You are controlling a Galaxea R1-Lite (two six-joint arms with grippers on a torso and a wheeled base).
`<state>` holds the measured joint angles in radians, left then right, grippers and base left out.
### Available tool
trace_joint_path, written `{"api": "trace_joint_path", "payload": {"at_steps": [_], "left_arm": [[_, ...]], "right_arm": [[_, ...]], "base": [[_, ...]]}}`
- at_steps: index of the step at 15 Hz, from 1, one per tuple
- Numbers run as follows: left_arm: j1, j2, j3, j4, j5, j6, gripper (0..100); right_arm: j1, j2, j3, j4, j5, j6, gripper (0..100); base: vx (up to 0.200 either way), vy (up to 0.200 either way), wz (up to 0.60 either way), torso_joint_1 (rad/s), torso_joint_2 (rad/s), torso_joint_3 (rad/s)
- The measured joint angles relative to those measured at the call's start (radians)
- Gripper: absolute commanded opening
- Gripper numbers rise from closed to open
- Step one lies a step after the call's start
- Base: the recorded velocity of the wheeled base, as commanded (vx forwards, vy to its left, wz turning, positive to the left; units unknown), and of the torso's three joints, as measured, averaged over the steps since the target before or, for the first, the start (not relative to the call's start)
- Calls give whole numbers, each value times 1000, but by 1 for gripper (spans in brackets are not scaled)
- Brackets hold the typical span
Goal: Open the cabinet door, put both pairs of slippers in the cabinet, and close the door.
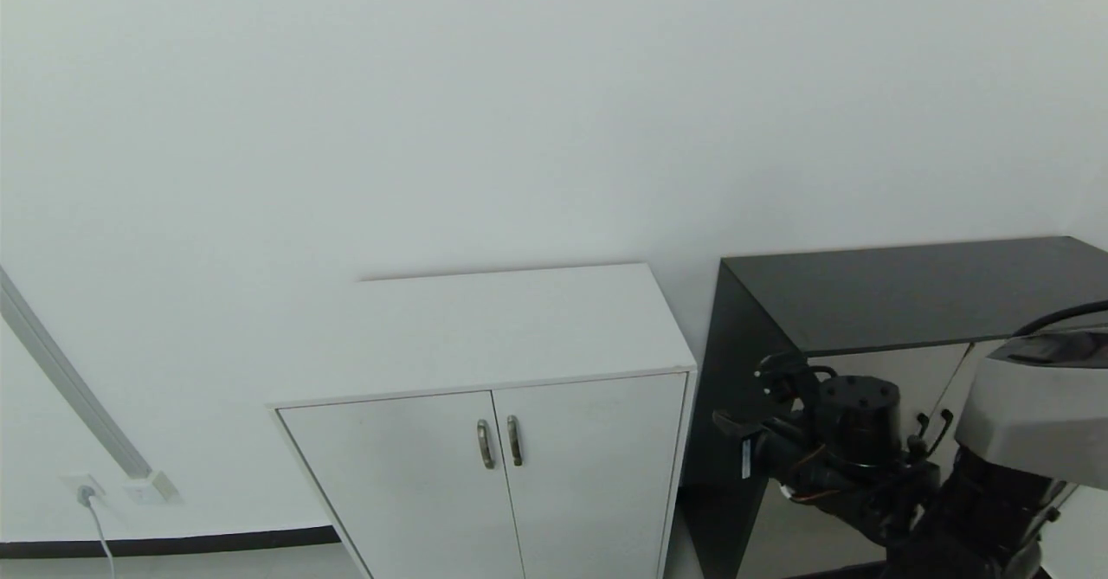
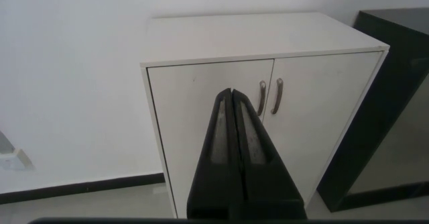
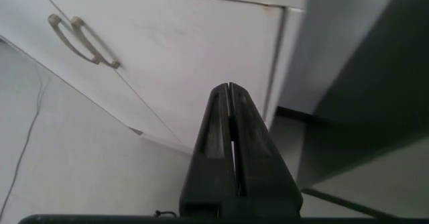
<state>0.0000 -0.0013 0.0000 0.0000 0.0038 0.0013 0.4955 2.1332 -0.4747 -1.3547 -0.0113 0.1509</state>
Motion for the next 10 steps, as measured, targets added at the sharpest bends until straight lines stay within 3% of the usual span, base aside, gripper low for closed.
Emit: {"api": "trace_joint_path", "payload": {"at_steps": [6, 10], "left_arm": [[0, 0, 0, 0, 0, 0, 0], [0, 0, 0, 0, 0, 0, 0]], "right_arm": [[-115, -125, 287, -185, 0, -34, 0], [-201, -213, 443, -215, -6, -67, 0]], "base": [[0, 0, 0, 0, 0, 0], [0, 0, 0, -1, 1, 14]]}}
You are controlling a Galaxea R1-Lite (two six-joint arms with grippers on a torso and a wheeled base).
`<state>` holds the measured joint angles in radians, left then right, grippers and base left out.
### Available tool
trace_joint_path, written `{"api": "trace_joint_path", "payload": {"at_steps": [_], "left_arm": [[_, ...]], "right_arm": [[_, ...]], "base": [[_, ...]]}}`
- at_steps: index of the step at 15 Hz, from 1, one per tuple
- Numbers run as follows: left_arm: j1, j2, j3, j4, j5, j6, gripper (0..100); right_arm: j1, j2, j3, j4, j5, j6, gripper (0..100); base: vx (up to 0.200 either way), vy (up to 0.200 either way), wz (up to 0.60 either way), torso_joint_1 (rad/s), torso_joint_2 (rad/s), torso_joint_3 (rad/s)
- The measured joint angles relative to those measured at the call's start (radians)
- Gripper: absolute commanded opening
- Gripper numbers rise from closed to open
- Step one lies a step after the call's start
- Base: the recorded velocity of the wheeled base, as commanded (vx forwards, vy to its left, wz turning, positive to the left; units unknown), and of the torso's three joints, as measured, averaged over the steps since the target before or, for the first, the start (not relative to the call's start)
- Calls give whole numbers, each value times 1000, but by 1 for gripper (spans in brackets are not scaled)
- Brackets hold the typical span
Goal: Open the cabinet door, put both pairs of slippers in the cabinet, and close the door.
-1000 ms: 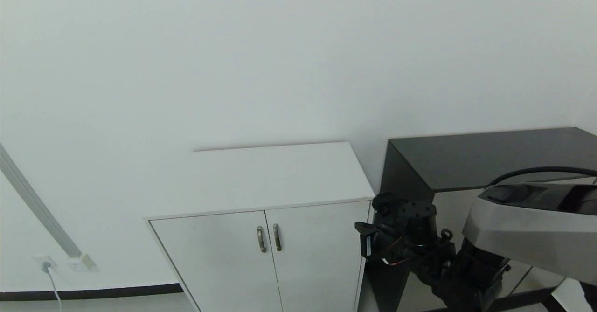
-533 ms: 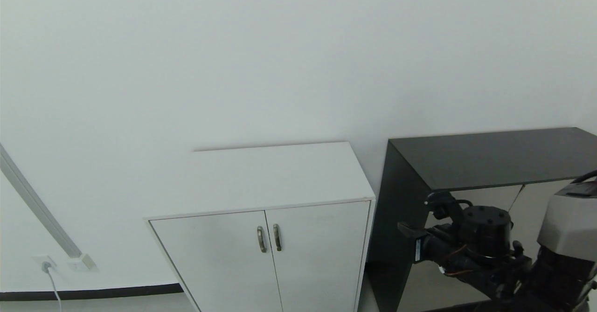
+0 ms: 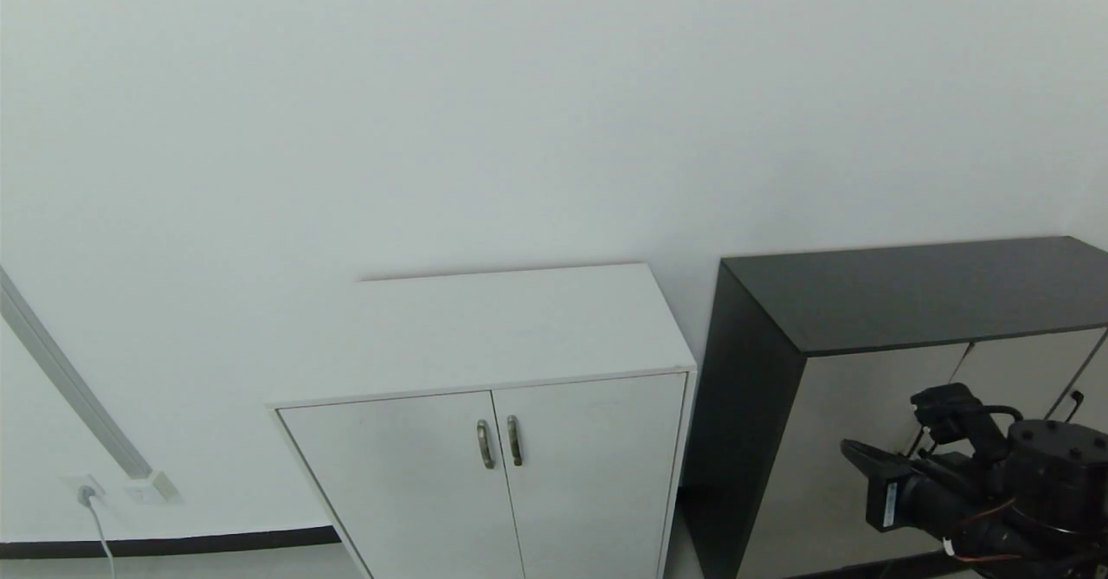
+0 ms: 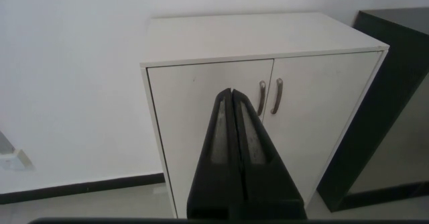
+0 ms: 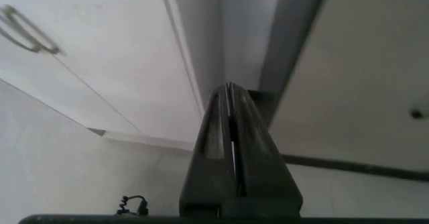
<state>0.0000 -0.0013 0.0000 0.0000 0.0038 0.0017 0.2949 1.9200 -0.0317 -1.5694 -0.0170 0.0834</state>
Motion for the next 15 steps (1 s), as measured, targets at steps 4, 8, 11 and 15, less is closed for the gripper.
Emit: {"api": "trace_joint_path", "payload": {"at_steps": [4, 8, 11, 15], "left_arm": [[0, 0, 0, 0, 0, 0, 0], [0, 0, 0, 0, 0, 0, 0], [0, 0, 0, 0, 0, 0, 0], [0, 0, 0, 0, 0, 0, 0]], "right_arm": [[-67, -130, 29, 125, -66, -2, 0], [-86, -319, 32, 372, -71, -1, 0], [-88, -509, 32, 590, -70, -2, 0], [-87, -798, 32, 903, -61, -15, 0]], "base": [[0, 0, 0, 0, 0, 0], [0, 0, 0, 0, 0, 0], [0, 0, 0, 0, 0, 0], [0, 0, 0, 0, 0, 0]]}}
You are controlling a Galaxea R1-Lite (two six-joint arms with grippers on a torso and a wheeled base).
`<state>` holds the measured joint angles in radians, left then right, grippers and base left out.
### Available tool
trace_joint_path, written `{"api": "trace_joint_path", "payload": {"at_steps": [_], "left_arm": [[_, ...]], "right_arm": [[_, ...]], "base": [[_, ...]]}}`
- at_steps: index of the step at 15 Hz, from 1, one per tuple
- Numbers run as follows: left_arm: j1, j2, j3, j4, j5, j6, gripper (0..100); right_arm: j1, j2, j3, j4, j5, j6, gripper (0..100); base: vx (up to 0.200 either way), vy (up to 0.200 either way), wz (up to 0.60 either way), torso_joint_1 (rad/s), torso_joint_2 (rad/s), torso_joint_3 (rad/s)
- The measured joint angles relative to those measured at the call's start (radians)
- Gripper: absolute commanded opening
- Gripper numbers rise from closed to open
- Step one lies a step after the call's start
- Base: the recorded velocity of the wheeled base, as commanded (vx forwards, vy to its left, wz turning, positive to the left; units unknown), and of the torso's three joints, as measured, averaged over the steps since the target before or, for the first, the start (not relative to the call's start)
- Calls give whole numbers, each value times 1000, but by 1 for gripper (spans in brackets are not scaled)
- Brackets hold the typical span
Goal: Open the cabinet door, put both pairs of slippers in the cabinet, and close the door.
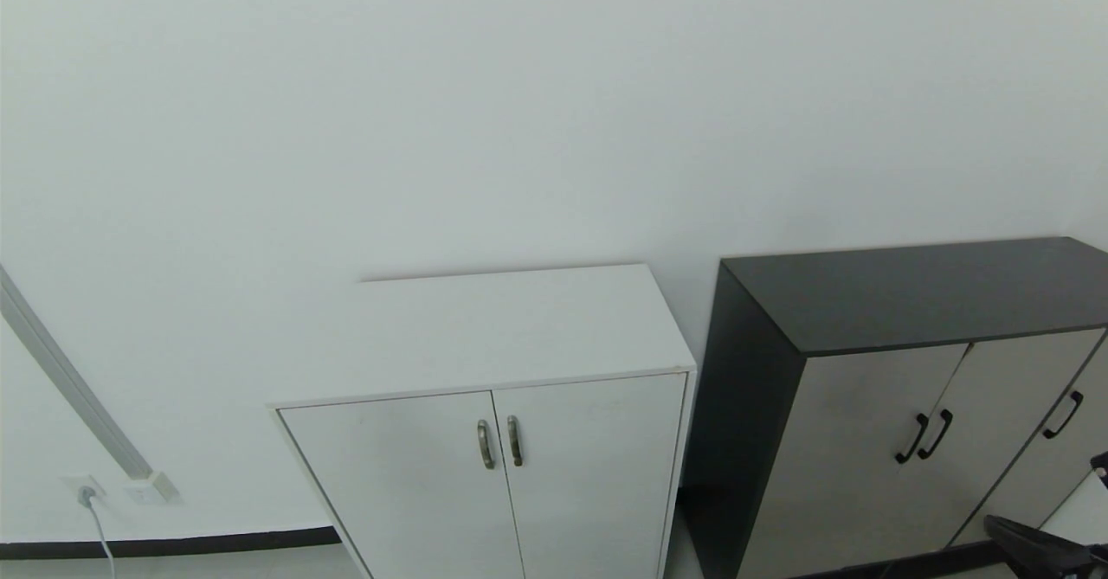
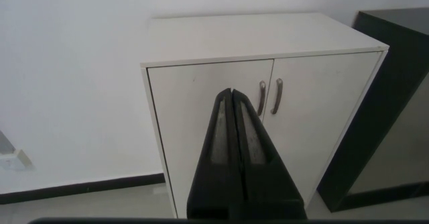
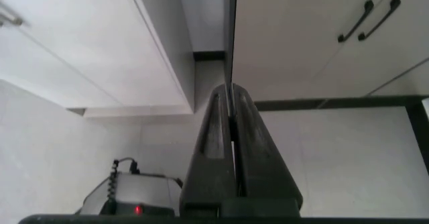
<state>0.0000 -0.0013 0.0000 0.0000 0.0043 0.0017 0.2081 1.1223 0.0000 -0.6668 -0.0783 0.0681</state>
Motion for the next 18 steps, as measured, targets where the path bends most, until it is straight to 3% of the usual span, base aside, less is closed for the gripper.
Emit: {"api": "trace_joint_path", "payload": {"at_steps": [6, 11, 16, 18], "left_arm": [[0, 0, 0, 0, 0, 0, 0], [0, 0, 0, 0, 0, 0, 0], [0, 0, 0, 0, 0, 0, 0], [0, 0, 0, 0, 0, 0, 0]], "right_arm": [[7, -431, -27, 496, 66, -58, 0], [69, -621, -12, 655, 114, -64, 0], [125, -684, -2, 667, 111, -69, 0], [101, -699, 0, 668, 110, -69, 0]], "base": [[0, 0, 0, 0, 0, 0], [0, 0, 0, 0, 0, 0], [0, 0, 0, 0, 0, 0], [0, 0, 0, 0, 0, 0]]}}
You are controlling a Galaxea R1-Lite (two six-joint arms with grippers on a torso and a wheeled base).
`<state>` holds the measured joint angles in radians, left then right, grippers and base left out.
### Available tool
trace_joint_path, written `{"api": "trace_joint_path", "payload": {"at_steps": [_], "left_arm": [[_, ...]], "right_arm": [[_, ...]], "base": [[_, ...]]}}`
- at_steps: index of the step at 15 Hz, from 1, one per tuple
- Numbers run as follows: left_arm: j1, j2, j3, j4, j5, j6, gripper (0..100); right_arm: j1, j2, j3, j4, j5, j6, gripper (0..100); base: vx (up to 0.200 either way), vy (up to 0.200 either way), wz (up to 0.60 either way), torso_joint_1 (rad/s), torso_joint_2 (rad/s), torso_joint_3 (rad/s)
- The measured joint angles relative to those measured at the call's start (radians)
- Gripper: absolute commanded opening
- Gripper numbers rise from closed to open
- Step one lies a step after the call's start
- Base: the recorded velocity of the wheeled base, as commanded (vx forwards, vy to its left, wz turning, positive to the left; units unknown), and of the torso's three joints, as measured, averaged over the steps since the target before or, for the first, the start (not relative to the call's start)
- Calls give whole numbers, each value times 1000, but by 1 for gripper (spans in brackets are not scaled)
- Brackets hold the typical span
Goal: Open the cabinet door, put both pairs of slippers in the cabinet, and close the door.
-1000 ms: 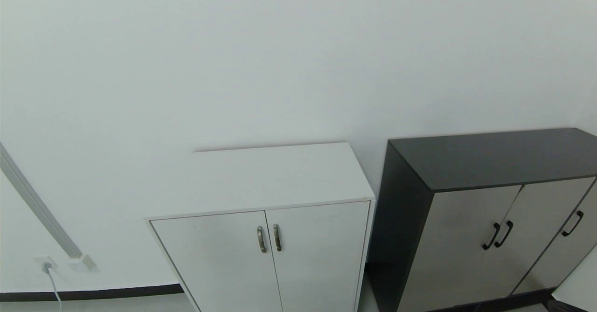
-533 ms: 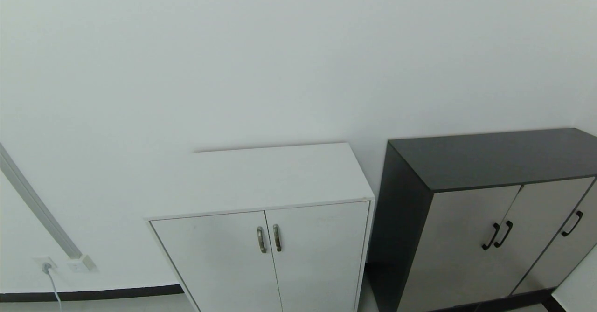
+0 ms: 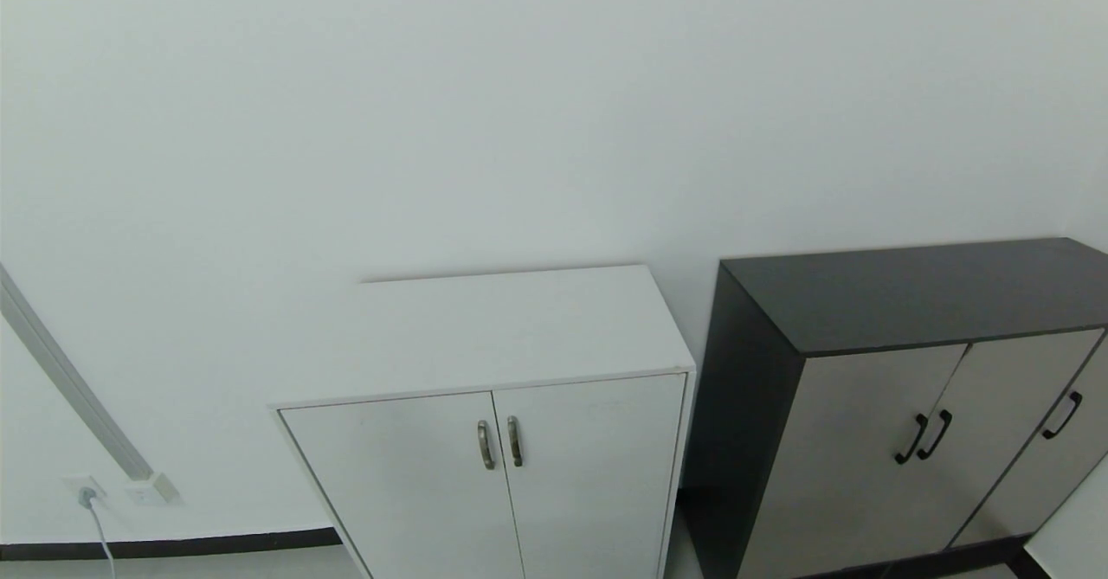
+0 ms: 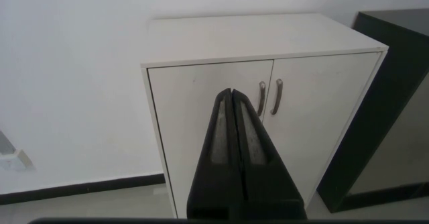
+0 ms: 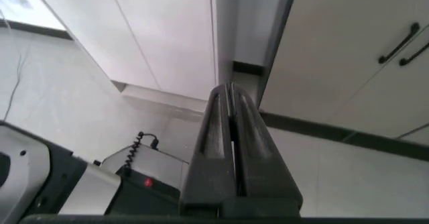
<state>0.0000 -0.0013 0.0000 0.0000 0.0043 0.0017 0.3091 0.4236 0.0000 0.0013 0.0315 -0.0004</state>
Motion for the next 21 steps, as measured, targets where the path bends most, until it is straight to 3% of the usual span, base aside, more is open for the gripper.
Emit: {"api": "trace_joint_path", "payload": {"at_steps": [8, 15, 21], "left_arm": [[0, 0, 0, 0, 0, 0, 0], [0, 0, 0, 0, 0, -1, 0], [0, 0, 0, 0, 19, -16, 0]], "right_arm": [[-297, -132, 0, -1, 0, 0, 0], [-321, -361, 0, -1, -9, 0, 0], [-314, -419, 0, -7, -121, 85, 0]], "base": [[0, 0, 0, 0, 0, 0], [0, 0, 0, 0, 0, 0], [0, 0, 0, 0, 0, 0]]}}
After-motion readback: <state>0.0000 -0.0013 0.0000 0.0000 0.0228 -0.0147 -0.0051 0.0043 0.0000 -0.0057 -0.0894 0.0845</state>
